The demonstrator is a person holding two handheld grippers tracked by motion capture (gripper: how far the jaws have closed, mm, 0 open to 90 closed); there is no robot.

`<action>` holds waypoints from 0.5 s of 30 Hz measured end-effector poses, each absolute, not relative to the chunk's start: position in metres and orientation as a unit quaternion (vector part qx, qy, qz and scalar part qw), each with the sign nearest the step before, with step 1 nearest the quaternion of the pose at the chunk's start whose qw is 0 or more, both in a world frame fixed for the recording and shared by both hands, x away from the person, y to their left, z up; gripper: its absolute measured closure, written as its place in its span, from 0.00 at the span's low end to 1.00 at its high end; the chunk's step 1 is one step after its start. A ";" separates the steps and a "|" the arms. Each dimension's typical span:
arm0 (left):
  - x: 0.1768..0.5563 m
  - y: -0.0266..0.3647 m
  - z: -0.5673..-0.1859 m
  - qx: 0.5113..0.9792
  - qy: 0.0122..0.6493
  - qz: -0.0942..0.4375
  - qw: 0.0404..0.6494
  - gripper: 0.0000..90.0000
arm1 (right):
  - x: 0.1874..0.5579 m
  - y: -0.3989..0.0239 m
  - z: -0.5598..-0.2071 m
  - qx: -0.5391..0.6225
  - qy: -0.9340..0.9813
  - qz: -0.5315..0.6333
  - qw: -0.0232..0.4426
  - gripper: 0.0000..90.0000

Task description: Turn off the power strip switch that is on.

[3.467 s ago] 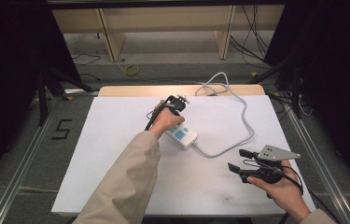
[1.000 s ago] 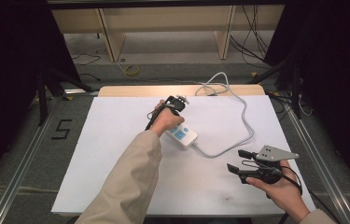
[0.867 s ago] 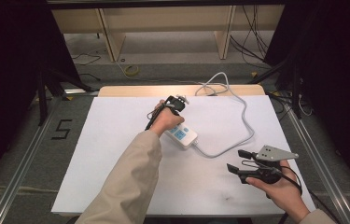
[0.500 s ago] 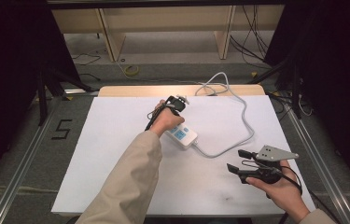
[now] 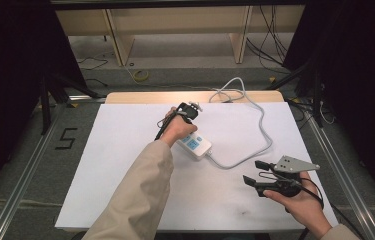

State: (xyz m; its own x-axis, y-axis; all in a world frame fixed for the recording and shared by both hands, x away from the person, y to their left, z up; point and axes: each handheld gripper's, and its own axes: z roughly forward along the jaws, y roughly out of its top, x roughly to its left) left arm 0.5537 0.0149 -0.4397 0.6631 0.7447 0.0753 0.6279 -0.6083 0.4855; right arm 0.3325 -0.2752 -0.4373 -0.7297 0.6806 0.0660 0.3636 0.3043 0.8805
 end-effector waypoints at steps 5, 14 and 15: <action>0.554 0.015 -0.439 0.888 0.384 0.137 0.212 1.00 | 0.333 -0.275 -0.437 0.331 0.790 0.489 0.164 0.33; 0.555 0.016 -0.440 0.885 0.390 0.131 0.219 1.00 | 0.333 -0.276 -0.436 0.330 0.790 0.490 0.164 0.34; 0.555 0.017 -0.439 0.884 0.391 0.129 0.220 1.00 | 0.333 -0.276 -0.436 0.331 0.789 0.491 0.164 0.34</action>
